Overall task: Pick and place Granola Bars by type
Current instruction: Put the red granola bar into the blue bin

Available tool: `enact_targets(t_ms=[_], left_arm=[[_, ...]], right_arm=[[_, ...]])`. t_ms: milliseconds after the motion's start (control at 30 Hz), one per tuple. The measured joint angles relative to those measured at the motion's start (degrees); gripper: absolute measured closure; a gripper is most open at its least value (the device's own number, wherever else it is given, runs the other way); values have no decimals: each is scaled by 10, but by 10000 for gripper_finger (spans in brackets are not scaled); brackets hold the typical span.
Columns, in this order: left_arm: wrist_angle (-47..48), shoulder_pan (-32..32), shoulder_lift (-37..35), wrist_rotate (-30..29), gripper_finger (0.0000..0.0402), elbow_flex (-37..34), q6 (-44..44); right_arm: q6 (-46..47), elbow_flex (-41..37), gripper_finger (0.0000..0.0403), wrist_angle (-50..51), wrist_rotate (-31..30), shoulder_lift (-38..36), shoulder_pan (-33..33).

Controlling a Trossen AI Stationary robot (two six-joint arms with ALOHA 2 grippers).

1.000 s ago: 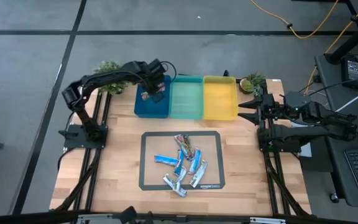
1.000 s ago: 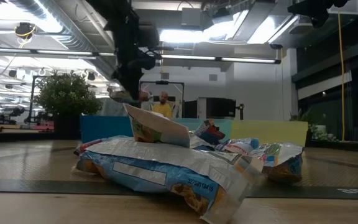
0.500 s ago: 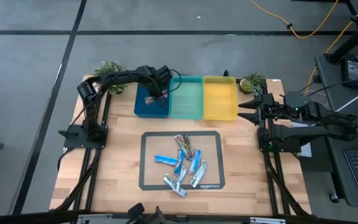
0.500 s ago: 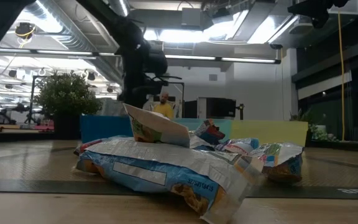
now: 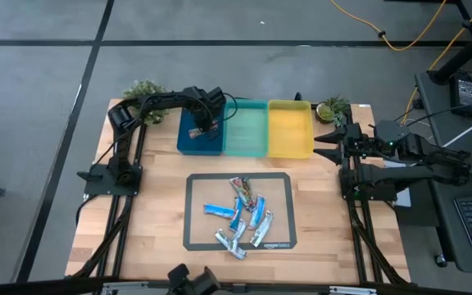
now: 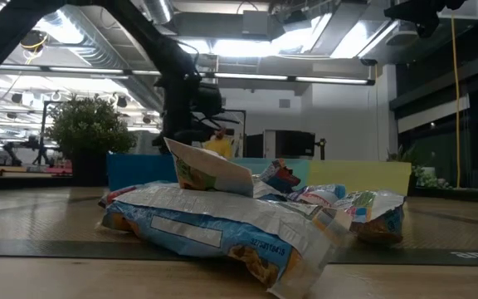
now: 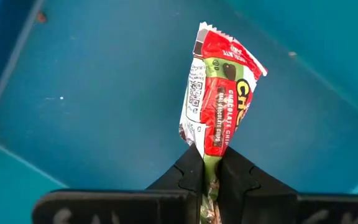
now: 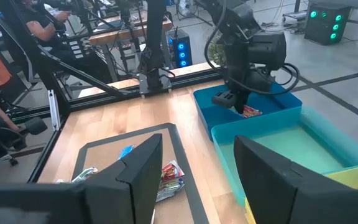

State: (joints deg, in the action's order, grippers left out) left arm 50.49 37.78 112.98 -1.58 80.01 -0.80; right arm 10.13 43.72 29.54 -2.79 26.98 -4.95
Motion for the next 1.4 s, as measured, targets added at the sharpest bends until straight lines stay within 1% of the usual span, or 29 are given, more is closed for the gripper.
enact_targets(t_ms=[200, 467, 900, 1033, 1133, 1300, 1400], left_arm=[[1, 7, 9, 16, 382, 0, 0], [1, 7, 9, 15, 379, 0, 0], [6, 5, 1, 11, 313, 0, 0], [7, 4, -25, 11, 299, 0, 0], [8, -3, -57, 11, 293, 0, 5], [23, -37, -135, 29, 294, 0, 6], [23, -64, -181, 30, 297, 0, 2]], right_arm=[[-1, 0, 202, 1, 0, 0, 0], [-1, 0, 202, 5, 0, 0, 0], [0, 0, 202, 4, 0, 0, 0], [0, 0, 202, 4, 0, 0, 0], [-1, 0, 202, 4, 0, 0, 0], [0, 0, 202, 4, 0, 0, 0], [-1, 0, 202, 4, 0, 0, 0]])
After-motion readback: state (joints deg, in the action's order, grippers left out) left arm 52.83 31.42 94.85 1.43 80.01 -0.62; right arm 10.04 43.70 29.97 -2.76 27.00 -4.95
